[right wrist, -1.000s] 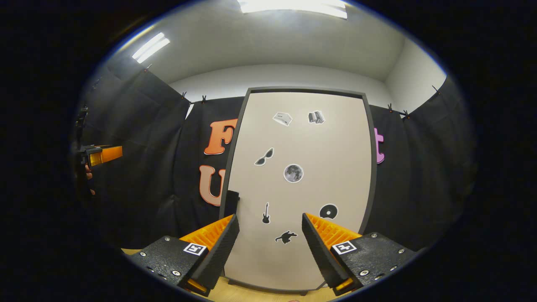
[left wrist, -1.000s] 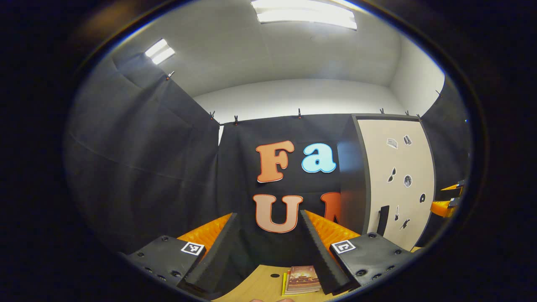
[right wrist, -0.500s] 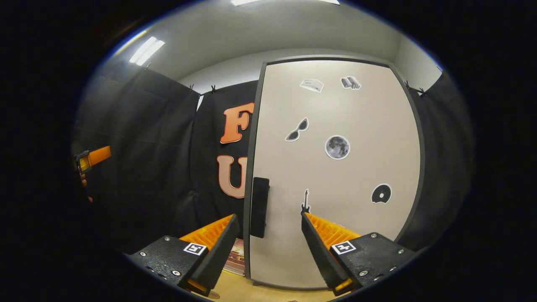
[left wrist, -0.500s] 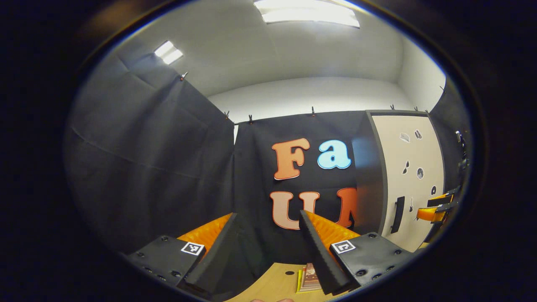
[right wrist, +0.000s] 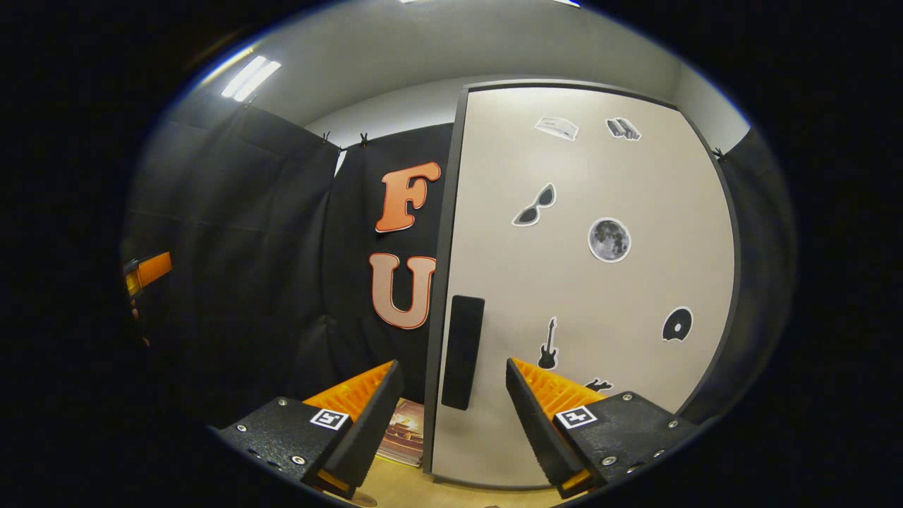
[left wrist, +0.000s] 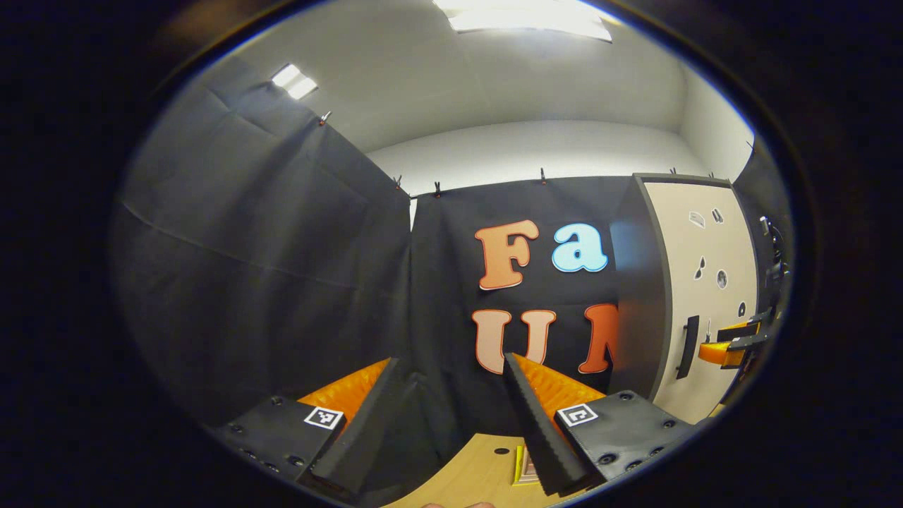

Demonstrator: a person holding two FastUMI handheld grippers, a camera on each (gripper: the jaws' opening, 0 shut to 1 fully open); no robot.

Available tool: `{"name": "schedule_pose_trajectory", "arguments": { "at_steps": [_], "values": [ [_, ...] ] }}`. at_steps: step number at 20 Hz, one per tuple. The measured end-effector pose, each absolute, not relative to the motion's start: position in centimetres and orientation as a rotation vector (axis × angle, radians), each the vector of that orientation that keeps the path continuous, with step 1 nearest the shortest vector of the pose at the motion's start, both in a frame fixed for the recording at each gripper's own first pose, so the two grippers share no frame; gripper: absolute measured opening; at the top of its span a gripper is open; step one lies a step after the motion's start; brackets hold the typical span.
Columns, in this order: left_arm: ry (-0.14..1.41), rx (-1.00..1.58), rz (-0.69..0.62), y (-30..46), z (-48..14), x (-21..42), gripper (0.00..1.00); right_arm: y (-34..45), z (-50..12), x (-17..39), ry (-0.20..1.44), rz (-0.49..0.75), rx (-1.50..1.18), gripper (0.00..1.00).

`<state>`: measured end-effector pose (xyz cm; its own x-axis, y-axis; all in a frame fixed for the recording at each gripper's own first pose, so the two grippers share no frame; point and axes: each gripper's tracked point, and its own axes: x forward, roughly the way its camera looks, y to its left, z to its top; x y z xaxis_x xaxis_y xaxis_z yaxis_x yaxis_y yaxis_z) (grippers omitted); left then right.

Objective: Open the cabinet door with the right hand, grasp the bottle in the cabinet with the left hand and place it on the coaster, then close the cabinet door with the right hand.

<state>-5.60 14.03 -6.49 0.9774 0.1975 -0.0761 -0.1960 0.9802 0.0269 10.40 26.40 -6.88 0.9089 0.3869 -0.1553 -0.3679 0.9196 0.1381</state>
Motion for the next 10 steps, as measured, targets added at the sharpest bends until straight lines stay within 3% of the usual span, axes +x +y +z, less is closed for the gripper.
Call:
{"name": "schedule_pose_trajectory", "arguments": {
  "at_steps": [6,10],
  "values": [
    [0.094,0.037,0.257,16.9,-7.4,-6.5,0.94,28.5,-9.7,13.3,0.284,0.373,0.129,0.83],
    [0.108,0.039,0.275,18.3,-8.0,-7.2,0.96,29.8,-11.5,15.4,0.326,0.344,0.143,0.72]
  ]
}}
